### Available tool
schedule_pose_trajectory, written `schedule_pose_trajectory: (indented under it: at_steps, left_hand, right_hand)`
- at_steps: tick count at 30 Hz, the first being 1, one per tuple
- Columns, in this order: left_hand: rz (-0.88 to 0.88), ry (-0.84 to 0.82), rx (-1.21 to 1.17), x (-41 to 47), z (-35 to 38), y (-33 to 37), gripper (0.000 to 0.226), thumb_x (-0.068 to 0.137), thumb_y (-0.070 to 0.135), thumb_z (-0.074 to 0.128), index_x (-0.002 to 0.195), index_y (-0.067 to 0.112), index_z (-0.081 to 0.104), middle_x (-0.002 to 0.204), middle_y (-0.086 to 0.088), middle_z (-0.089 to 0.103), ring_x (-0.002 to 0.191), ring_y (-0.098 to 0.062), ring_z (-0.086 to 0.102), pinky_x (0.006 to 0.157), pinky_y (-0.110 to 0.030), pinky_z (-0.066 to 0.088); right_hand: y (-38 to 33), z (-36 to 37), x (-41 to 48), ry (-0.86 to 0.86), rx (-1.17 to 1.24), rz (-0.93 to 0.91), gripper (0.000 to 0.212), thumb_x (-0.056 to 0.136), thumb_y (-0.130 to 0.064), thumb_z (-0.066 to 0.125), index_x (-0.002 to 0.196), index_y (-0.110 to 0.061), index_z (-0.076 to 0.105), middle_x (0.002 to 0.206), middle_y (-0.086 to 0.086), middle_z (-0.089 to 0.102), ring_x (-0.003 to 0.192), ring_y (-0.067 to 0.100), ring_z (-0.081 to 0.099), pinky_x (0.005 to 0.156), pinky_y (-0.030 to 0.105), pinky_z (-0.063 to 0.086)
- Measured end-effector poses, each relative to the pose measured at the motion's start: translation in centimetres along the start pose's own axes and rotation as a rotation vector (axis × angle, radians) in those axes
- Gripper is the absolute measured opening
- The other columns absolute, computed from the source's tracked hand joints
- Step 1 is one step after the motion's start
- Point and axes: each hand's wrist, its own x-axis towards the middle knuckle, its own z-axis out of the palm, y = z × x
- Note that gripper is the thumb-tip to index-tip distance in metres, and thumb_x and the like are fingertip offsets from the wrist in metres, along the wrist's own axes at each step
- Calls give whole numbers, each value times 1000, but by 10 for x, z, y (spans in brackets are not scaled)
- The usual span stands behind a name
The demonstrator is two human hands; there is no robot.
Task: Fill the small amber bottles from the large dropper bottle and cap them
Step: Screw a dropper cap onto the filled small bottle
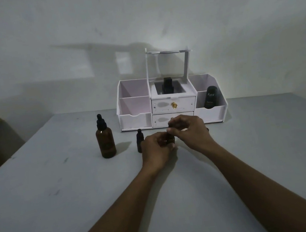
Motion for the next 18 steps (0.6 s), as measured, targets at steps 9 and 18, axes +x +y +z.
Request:
schedule_pose_trajectory:
  at_steps: [9, 18]
  left_hand:
    - [29, -10, -26, -1, -3, -1, 33, 82, 10, 75, 114, 16, 72, 108, 0, 74, 96, -9, 68, 98, -30, 51]
    - [32, -3, -21, -2, -3, -1, 30, 81, 10, 77, 110, 17, 73, 105, 1, 75, 96, -10, 69, 97, -35, 53]
  right_hand:
    - [2, 3, -9, 54, 33, -20, 33, 76, -31, 84, 107, -24, 72, 92, -14, 72, 84, -4, 68, 69, 4, 51]
    - [5, 4, -9, 59, 37, -53, 36, 72, -27, 87, 105, -26, 72, 92, -12, 72, 82, 1, 69, 69, 8, 53]
